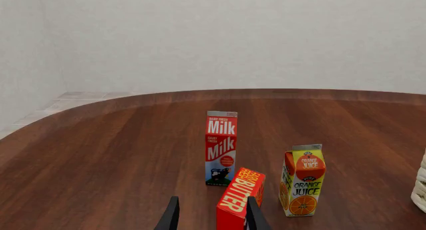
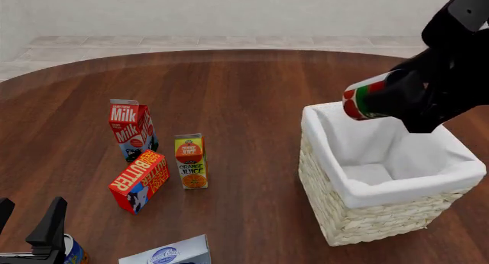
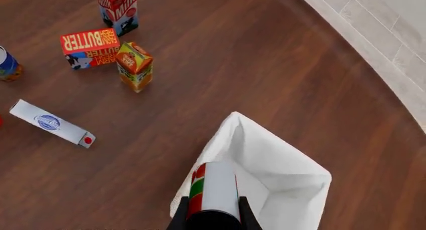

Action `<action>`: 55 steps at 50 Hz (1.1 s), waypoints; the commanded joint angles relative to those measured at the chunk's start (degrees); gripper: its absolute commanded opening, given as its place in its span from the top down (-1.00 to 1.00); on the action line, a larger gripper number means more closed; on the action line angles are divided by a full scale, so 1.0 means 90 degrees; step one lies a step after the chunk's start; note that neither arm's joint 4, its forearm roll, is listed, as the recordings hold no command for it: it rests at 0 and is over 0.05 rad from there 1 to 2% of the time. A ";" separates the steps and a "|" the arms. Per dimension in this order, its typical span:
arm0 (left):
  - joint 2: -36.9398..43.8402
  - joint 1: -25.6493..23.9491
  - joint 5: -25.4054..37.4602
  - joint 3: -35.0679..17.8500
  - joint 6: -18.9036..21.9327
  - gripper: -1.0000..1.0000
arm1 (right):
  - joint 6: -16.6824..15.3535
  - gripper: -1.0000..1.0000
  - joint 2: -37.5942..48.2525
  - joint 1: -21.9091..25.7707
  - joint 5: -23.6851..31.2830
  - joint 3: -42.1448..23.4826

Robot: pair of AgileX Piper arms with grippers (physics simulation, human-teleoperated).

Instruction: Pick up the tomato sauce, and put it in the basket.

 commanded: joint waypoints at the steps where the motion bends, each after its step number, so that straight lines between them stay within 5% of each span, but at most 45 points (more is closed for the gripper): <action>1: 0.0000 -0.0002 0.0004 -0.0004 0.0003 -1.00 | 0.0180 1.00 -0.0146 -0.0325 0.0096 0.0045; 55: 0.0000 -0.0003 0.0004 -0.0004 0.0002 -1.00 | 0.0251 1.00 0.0029 -0.1318 0.0152 0.0329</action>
